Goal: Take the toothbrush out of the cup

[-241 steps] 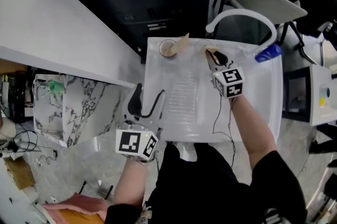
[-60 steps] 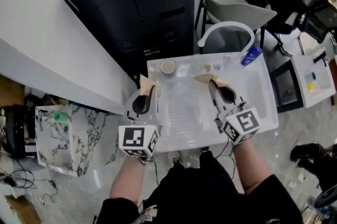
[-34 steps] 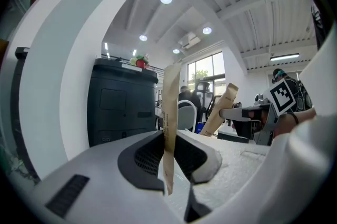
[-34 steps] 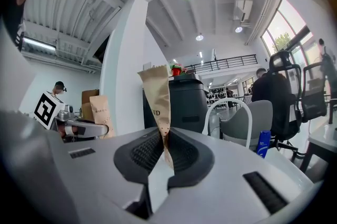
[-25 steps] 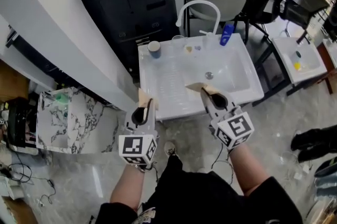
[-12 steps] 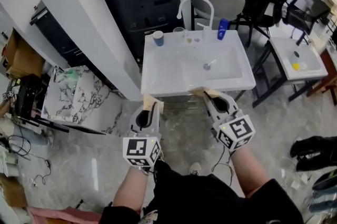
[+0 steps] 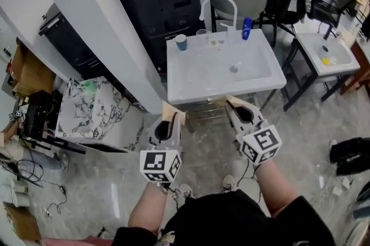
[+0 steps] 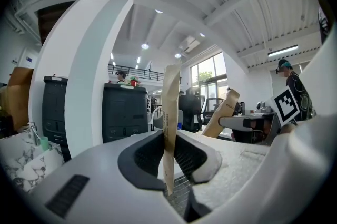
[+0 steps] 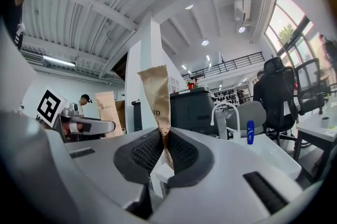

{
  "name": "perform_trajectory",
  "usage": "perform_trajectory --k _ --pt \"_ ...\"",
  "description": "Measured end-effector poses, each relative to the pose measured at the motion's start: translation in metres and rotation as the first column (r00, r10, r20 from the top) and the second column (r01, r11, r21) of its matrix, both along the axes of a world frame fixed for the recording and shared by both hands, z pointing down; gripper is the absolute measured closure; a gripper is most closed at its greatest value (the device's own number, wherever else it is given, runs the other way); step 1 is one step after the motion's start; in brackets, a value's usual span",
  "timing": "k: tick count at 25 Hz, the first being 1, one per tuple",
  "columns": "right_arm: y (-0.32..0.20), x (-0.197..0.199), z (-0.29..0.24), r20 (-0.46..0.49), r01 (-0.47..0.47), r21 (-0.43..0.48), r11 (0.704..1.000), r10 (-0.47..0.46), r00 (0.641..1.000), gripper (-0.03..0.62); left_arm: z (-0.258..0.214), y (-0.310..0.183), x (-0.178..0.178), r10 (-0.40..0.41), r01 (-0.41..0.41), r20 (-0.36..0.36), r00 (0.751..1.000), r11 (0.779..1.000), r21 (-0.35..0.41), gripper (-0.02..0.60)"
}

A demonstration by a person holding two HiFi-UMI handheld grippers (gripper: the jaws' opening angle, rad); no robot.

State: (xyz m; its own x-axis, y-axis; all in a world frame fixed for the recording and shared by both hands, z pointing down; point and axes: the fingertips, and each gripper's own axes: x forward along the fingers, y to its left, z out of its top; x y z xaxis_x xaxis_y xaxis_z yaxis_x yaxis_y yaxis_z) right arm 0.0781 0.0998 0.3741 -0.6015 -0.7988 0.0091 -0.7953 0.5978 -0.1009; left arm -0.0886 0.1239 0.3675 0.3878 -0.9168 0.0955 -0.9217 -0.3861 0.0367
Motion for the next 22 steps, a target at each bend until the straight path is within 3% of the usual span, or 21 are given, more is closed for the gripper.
perform_trajectory --k 11,22 --pt "0.037 -0.064 0.007 -0.049 -0.087 -0.021 0.996 0.086 0.995 0.569 0.006 0.018 -0.067 0.079 -0.080 -0.025 0.997 0.997 -0.007 0.535" --pt "0.054 -0.069 0.013 -0.069 -0.091 -0.041 0.995 0.088 0.994 0.571 0.011 0.033 -0.073 0.088 -0.089 -0.035 0.996 0.996 -0.015 0.535"
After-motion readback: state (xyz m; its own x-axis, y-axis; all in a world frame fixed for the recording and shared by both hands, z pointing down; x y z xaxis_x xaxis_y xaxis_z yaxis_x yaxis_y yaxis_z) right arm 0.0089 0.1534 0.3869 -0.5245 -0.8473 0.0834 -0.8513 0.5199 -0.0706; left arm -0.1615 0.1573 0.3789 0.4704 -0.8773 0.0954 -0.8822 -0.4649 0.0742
